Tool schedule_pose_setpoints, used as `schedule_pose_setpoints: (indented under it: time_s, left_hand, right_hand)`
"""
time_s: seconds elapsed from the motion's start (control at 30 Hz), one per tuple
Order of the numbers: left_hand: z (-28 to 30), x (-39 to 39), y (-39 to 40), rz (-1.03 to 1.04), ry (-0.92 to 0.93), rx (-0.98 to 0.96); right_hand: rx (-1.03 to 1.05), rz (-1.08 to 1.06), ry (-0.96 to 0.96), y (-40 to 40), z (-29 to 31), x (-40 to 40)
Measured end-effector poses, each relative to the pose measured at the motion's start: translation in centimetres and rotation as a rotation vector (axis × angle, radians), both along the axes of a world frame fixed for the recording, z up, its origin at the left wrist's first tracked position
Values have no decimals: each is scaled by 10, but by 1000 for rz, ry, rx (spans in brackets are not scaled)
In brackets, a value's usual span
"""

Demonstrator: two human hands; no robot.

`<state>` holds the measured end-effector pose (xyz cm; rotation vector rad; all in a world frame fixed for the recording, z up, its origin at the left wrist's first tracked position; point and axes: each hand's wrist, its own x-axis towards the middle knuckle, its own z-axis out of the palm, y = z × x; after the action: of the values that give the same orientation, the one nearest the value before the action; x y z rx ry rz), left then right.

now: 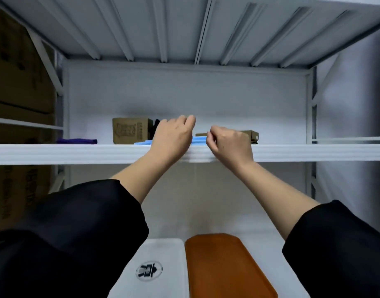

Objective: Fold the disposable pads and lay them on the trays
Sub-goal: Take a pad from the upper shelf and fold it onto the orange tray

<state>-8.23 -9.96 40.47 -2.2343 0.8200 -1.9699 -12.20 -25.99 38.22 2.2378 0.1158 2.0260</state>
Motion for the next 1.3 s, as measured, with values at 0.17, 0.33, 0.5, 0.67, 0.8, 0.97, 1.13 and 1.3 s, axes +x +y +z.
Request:
schedule_pose_setpoints:
  time_s: [0.17, 0.33, 0.5, 0.67, 0.8, 0.97, 1.13, 1.3]
  left_hand:
    - [36, 25, 3, -10, 260, -177]
    - [51, 49, 8, 102, 825, -354]
    - [49, 70, 10, 191, 1183, -346]
    - [47, 79, 2, 154, 1231, -284]
    - [45, 79, -1, 93, 1183, -272]
    - [41, 85, 5, 5, 948, -367]
    - [42, 84, 6, -168, 766, -580]
    - [45, 73, 12, -344, 695, -737]
  right_hand:
    - [90, -92, 182, -11, 48, 20]
    - [319, -125, 537, -31, 69, 41]
    - [581, -105, 876, -48, 67, 55]
    - [634, -127, 987, -53, 64, 65]
    - [561, -156, 880, -52, 59, 68]
    - [544, 36, 570, -52, 52, 71]
    - [673, 235, 380, -44, 49, 70]
    - [806, 449, 203, -36, 55, 58]
